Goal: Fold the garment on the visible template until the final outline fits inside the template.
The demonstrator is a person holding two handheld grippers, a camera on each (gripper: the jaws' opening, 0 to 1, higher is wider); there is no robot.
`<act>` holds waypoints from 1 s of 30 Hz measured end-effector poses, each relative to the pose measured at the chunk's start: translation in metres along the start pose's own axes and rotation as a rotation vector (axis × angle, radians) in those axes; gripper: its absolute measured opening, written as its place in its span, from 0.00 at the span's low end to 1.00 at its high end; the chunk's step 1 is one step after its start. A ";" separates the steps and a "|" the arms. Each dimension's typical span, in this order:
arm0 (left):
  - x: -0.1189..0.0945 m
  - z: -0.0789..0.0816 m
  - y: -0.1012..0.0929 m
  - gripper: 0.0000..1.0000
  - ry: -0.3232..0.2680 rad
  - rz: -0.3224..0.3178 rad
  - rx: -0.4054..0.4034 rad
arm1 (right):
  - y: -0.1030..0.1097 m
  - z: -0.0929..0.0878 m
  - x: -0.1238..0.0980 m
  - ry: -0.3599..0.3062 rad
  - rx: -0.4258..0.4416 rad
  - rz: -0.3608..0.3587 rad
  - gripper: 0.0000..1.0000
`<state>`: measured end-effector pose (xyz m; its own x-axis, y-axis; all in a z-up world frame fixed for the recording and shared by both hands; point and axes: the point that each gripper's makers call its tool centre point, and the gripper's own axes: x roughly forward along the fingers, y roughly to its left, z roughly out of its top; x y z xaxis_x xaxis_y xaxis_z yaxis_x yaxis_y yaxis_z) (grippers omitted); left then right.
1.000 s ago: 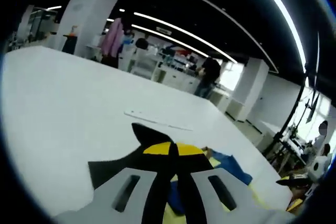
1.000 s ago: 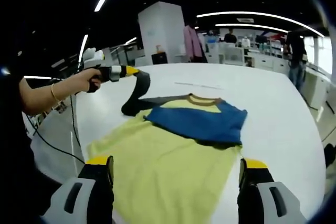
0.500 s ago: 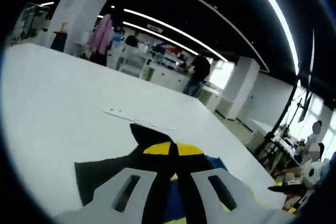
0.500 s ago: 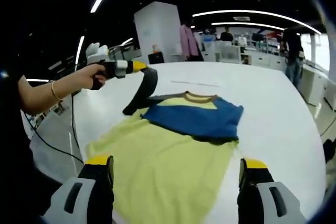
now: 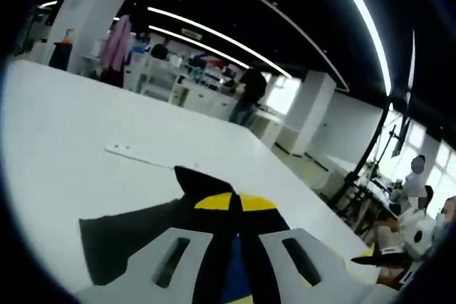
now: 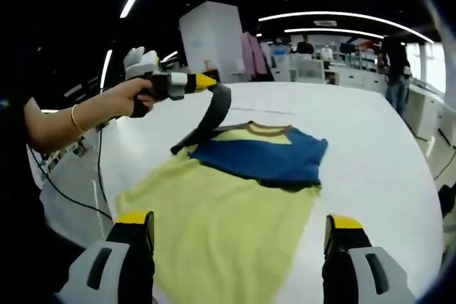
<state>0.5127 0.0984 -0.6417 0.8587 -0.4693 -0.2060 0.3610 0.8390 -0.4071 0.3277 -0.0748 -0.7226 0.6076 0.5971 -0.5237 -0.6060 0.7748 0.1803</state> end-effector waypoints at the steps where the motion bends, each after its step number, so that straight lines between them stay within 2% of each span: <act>1: 0.002 0.000 -0.003 0.00 0.002 -0.007 0.002 | 0.000 0.000 0.000 0.001 0.000 0.000 0.99; 8: 0.017 -0.008 -0.029 0.00 0.031 -0.062 0.047 | -0.003 -0.003 0.000 0.007 0.003 -0.005 0.99; 21: 0.039 -0.035 -0.067 0.00 0.100 -0.152 0.092 | -0.004 -0.004 0.001 0.010 0.005 -0.006 0.98; 30: 0.044 -0.057 -0.093 0.00 0.154 -0.223 0.130 | -0.005 -0.007 0.000 0.013 0.010 -0.014 0.98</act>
<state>0.4964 -0.0162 -0.6640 0.6915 -0.6736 -0.2611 0.5864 0.7344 -0.3416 0.3271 -0.0805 -0.7295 0.6093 0.5831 -0.5374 -0.5919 0.7854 0.1811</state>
